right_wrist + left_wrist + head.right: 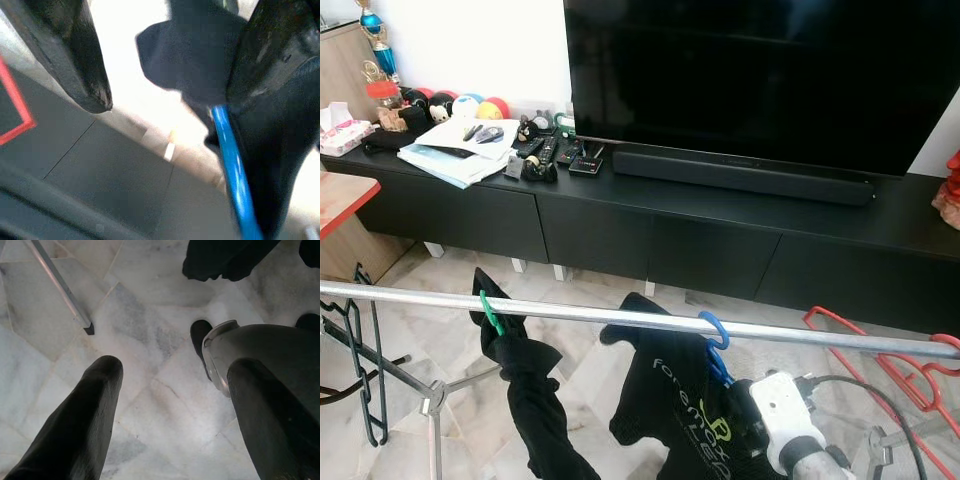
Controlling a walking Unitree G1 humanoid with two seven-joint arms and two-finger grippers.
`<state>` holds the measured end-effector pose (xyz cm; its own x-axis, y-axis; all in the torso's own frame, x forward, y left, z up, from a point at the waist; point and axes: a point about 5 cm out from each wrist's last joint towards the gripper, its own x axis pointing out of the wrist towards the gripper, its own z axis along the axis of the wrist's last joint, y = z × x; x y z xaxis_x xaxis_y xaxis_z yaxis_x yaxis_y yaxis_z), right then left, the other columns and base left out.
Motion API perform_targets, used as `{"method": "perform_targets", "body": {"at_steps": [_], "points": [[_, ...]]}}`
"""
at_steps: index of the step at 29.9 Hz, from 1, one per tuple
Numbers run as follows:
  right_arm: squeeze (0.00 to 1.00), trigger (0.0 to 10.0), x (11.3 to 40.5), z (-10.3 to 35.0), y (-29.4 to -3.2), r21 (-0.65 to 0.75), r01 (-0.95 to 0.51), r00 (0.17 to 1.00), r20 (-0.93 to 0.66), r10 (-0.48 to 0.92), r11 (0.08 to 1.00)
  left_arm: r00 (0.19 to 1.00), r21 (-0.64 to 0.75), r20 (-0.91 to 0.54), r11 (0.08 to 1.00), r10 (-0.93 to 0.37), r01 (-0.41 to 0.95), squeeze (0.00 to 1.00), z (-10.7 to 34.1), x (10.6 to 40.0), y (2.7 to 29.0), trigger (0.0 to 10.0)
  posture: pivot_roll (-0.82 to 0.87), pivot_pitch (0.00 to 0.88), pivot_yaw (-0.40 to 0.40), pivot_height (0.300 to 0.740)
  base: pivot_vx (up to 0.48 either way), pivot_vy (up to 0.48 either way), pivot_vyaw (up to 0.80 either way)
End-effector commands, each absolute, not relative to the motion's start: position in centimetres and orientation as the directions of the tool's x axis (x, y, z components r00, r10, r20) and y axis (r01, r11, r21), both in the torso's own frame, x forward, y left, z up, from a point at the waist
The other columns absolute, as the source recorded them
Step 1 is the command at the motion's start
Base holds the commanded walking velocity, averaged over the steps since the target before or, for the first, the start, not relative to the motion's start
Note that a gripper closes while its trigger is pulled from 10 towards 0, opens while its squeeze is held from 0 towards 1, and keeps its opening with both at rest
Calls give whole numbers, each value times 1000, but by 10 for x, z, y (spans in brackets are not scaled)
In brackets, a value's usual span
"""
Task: Hang hanger
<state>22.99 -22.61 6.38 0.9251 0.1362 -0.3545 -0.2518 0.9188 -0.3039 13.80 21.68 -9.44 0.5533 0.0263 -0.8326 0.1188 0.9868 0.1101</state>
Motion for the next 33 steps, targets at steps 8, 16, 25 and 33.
{"method": "perform_targets", "body": {"at_steps": [8,16,25,33], "points": [[0,10000,242,76,-221,-303,-265,942,-283,179,915,544,106,-839,985,16,134,0,-96,134,214,10000,-104,60,7,740,0,0,0],[0,10000,249,74,-206,-278,-415,891,-318,325,867,544,104,-839,985,14,135,0,-96,135,214,10000,-99,61,7,740,0,0,0],[0,10000,251,60,-199,-252,-543,808,-417,417,801,533,103,-846,986,17,133,0,-97,133,215,10000,-99,65,11,740,0,0,0],[0,10000,257,60,-199,-254,-540,809,-422,410,803,526,99,-850,986,16,130,0,-98,130,216,10000,-94,64,11,740,0,0,0]]}}
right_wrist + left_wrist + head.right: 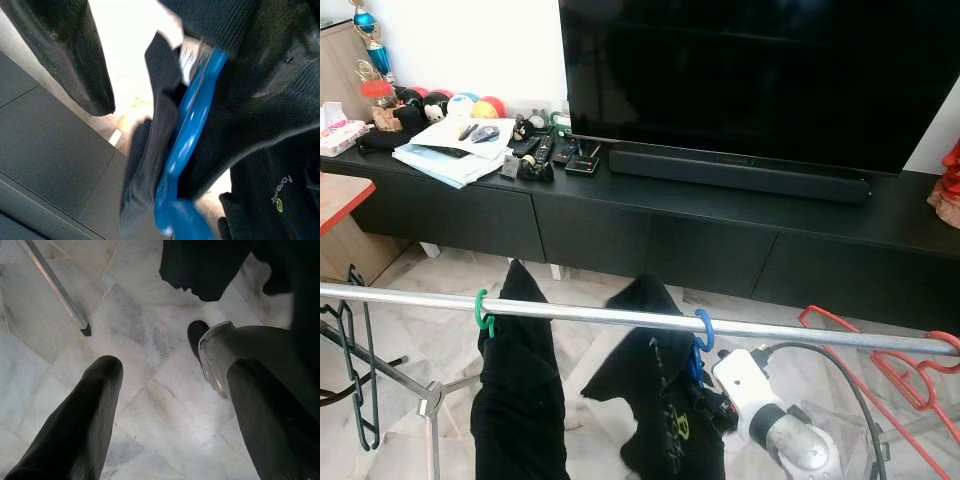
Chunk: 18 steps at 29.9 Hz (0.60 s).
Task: Hang hanger
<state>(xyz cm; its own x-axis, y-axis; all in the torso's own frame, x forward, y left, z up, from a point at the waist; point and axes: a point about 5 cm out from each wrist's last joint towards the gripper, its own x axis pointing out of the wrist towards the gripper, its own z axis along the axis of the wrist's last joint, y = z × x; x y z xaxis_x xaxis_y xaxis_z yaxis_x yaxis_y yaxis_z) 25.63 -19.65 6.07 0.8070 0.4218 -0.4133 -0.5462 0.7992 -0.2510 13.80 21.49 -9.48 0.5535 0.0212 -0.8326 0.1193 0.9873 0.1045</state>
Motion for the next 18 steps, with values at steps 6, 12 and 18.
{"method": "perform_targets", "body": {"at_steps": [6,12,18], "points": [[0,10000,266,62,-205,-283,-479,847,-396,353,831,521,97,-854,986,10,139,0,-100,127,207,10000,-96,66,12,740,0,0,0],[0,10000,278,64,-204,-297,-418,874,-390,290,859,520,99,-854,985,12,140,0,-100,127,207,10000,-95,65,13,740,0,0,0],[0,0,287,65,-201,-278,-388,885,-378,271,879,520,101,-854,985,13,141,0,-100,128,207,10000,-91,67,11,740,0,0,0]]}}
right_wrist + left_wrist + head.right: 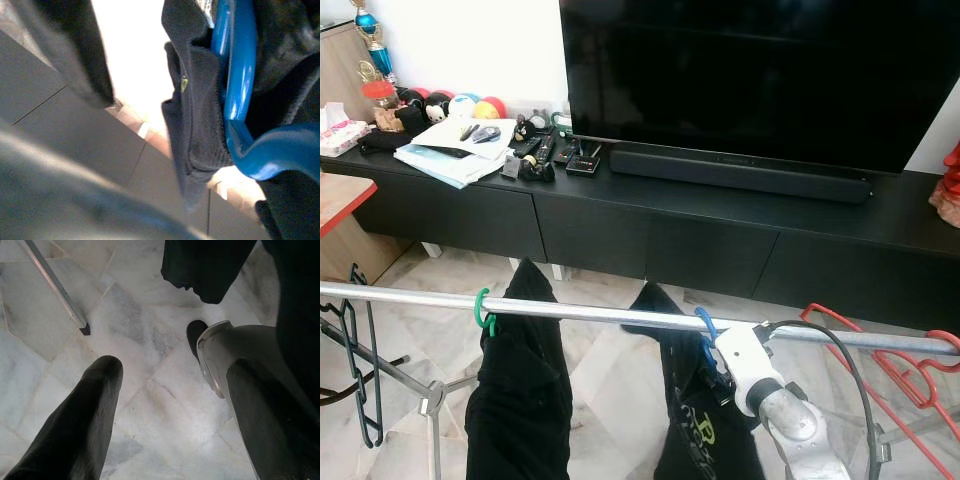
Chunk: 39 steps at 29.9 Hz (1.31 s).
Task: Hang hanger
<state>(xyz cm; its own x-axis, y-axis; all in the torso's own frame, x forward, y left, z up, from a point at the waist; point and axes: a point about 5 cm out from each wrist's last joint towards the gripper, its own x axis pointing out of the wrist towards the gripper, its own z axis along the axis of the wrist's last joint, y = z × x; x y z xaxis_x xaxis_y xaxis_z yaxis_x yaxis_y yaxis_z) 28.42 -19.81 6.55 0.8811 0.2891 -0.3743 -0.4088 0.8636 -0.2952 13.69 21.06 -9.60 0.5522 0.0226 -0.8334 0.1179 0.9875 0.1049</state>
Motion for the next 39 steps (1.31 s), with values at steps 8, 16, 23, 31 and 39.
{"method": "perform_targets", "body": {"at_steps": [8,16,23,31,39], "points": [[0,745,284,56,-190,-246,-495,822,-444,356,834,514,99,-858,985,12,143,0,-100,128,207,10000,-88,68,10,740,0,0,0],[0,2745,277,46,-189,-216,-568,755,-520,399,794,512,90,-859,985,2,146,0,-100,129,204,10000,-88,68,11,740,0,0,0],[0,3176,277,46,-190,-212,-564,758,-516,399,798,512,91,-859,985,2,148,0,-100,129,205,10000,-87,68,14,740,0,0,0],[0,0,279,48,-190,-209,-566,761,-504,408,798,515,92,-857,985,3,148,0,-100,128,206,10000,-87,67,15,740,0,0,0],[0,0,280,50,-188,-205,-570,763,-492,420,795,516,89,-856,985,0,148,0,-100,128,206,10000,-87,67,15,740,0,0,0]]}}
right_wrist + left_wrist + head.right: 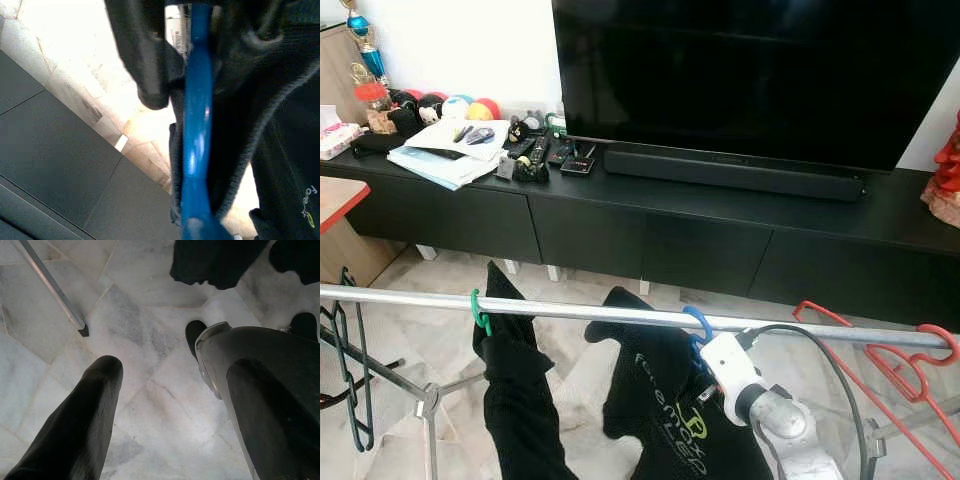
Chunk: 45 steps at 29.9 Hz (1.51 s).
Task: Hang hanger
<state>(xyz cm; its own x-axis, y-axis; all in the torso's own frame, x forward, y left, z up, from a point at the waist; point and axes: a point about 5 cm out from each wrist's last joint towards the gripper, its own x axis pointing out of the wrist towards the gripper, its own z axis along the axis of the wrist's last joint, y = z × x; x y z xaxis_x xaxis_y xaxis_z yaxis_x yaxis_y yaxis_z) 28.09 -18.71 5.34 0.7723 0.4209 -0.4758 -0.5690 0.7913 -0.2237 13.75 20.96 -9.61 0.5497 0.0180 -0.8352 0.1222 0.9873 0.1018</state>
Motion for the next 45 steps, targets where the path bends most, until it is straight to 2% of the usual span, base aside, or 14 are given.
{"method": "perform_targets", "body": {"at_steps": [1,9,18,23,31,45], "points": [[0,0,280,50,-188,-204,-569,763,-491,420,796,516,89,-857,985,0,148,0,-100,128,206,10000,-86,67,15,740,0,0,0],[0,0,281,52,-187,-201,-535,790,-464,401,821,516,89,-857,985,-1,150,0,-100,128,206,10000,-87,66,15,740,0,0,0],[0,0,277,60,-190,-125,-308,906,-340,251,943,515,84,-857,985,-7,152,0,-101,127,205,10000,-90,65,7,740,0,0,0],[0,0,268,69,-187,-12,-180,955,-241,172,984,512,82,-859,985,-8,154,0,-101,127,205,10000,-94,65,6,740,0,0,0],[0,0,254,75,-182,24,-118,978,-169,120,993,513,80,-859,984,-13,158,0,-101,128,205,10000,-97,63,2,740,0,0,0],[0,0,222,85,-195,68,128,989,-83,-122,989,510,80,-860,983,-16,166,0,-100,128,206,10000,-105,67,3,740,0,0,0]]}}
